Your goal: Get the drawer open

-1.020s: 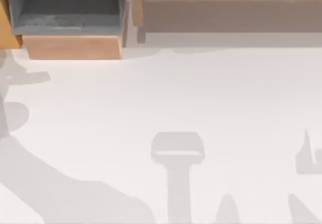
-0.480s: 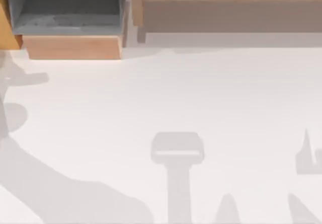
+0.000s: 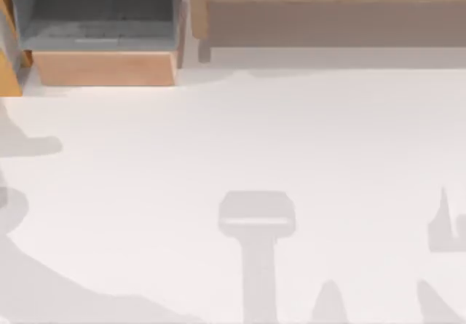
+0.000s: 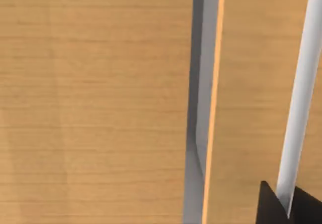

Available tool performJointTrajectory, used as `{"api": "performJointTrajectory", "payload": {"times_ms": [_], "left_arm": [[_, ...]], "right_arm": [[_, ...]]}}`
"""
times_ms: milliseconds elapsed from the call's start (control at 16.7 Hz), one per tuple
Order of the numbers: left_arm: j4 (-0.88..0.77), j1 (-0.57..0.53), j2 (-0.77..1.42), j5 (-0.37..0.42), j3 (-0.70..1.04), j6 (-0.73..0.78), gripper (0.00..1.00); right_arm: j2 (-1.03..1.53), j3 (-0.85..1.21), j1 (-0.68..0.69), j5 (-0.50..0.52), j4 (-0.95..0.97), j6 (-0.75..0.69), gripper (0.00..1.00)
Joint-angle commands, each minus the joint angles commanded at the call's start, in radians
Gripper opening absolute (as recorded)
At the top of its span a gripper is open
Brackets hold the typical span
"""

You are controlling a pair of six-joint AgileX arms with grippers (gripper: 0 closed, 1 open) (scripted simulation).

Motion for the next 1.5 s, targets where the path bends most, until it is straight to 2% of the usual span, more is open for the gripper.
{"api": "performJointTrajectory", "payload": {"times_ms": [420,900,1260,1500], "left_arm": [[0.016,0.009,-0.010,0.009,-0.033,0.001,0.00],[0.135,0.093,-0.103,0.091,-0.250,0.005,0.00],[0.142,0.097,-0.107,0.095,-0.260,0.006,0.00],[0.192,0.148,-0.142,0.147,-0.347,0.010,0.00]], "right_arm": [[0.000,0.000,0.000,0.000,0.000,0.000,1.00],[0.000,0.000,0.000,0.000,0.000,0.000,1.00],[0.000,0.000,0.000,0.000,0.000,0.000,1.00],[0.000,0.000,0.000,0.000,0.000,0.000,1.00]]}}
